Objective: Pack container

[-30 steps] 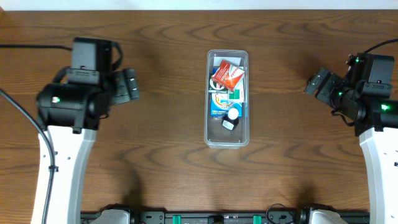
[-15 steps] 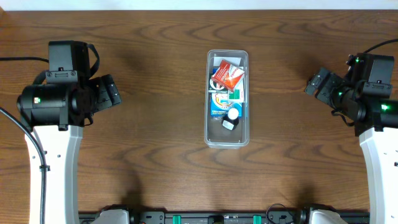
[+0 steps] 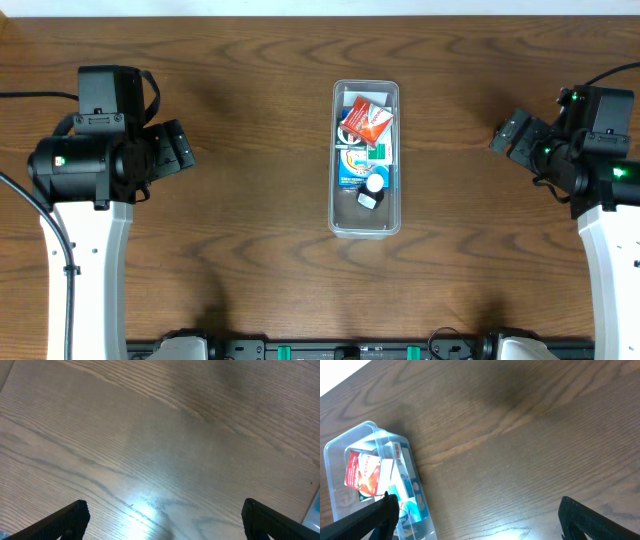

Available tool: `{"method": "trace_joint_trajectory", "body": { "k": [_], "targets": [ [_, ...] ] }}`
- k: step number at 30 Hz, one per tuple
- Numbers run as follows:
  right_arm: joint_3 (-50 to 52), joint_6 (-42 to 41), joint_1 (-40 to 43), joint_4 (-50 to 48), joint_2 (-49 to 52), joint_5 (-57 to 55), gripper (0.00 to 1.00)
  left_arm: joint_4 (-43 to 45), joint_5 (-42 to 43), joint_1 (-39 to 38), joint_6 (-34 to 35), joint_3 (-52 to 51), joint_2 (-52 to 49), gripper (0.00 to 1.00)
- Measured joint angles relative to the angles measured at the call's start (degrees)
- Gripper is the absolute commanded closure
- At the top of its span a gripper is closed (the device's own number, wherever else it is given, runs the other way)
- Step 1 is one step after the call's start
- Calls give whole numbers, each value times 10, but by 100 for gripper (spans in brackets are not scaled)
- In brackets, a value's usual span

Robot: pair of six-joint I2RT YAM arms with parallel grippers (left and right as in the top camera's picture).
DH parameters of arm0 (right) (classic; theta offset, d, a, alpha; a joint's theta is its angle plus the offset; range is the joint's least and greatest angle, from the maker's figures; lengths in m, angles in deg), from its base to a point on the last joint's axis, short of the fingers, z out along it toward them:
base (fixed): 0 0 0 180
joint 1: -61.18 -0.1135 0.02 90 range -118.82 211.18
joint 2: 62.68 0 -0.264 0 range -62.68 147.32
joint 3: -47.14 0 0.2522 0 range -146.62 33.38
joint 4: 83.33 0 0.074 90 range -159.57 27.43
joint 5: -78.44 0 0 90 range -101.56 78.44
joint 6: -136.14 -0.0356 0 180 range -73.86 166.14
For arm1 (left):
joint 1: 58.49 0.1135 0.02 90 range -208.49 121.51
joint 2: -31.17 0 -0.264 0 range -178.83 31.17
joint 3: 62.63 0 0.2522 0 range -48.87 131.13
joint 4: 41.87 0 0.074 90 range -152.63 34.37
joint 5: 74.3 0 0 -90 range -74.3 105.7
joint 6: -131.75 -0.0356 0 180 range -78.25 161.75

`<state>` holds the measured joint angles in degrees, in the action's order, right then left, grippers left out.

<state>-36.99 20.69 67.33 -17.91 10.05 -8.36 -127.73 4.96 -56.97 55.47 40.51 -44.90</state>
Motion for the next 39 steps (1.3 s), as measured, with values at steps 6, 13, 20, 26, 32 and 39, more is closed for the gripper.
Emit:
{"method": "trace_joint_trajectory", "body": {
  "k": [6,13,20,26,32,39],
  "targets": [
    [2,31,0,37,-38,-12,1,0,0,0,0,0,0,2],
    [47,165,0,36,-219,-16,1,1,0,0,0,0,0,2],
    [202,236,0,19,-411,-15,1,1,0,0,0,0,0,2],
    [345,252,-3,-8,-521,-14,1,0,0,0,0,0,0,2],
    [444,262,-16,-40,-595,-10,1,1,0,0,0,0,0,2],
    [525,264,-23,-49,-681,-1,1,0,0,0,0,0,0,2]
  ]
}}
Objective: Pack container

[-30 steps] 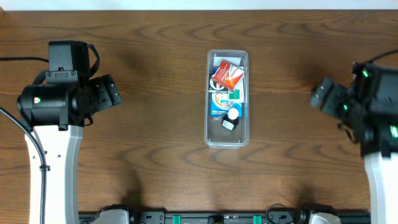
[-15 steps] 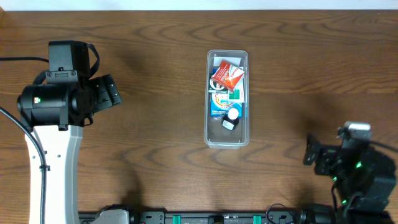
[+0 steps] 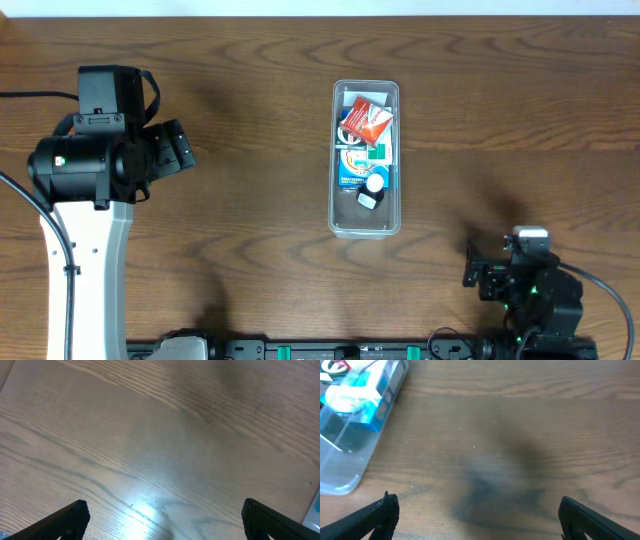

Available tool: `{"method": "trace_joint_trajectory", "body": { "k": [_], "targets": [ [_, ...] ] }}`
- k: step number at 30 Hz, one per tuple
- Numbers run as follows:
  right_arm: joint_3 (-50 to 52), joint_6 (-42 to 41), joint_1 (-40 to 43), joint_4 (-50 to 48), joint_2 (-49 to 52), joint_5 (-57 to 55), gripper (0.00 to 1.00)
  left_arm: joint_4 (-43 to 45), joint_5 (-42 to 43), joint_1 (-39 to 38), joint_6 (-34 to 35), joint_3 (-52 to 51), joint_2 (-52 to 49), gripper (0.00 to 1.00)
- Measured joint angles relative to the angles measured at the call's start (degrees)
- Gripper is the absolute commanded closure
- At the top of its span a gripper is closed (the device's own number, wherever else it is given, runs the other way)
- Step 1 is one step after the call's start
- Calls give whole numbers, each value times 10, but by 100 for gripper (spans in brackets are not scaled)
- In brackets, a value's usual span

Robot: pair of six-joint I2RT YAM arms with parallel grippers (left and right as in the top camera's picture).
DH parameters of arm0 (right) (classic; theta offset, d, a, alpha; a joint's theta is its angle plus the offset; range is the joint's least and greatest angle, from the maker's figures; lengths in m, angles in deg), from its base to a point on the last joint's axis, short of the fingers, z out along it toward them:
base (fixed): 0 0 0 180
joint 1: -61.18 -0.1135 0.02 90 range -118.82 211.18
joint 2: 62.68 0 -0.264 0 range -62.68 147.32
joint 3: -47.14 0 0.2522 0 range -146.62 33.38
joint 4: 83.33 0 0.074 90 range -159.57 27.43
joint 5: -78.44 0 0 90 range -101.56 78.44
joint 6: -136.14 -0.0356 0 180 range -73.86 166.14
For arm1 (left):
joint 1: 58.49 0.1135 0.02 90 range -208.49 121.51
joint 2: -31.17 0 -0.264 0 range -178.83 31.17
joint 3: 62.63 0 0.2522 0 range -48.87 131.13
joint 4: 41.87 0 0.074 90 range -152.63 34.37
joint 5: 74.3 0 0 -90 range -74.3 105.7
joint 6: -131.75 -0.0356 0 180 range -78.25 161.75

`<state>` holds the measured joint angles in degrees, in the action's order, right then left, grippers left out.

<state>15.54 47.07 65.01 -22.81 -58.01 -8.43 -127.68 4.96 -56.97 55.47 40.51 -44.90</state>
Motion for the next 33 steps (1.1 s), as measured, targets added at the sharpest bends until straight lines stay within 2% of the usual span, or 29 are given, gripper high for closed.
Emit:
{"method": "trace_joint_trajectory", "body": {
  "k": [6,33],
  "targets": [
    [12,0,0,-1,-30,1,1,0,0,0,0,0,0,2],
    [72,0,0,-13,-37,3,1,0,0,0,0,0,0,2]
  ]
}}
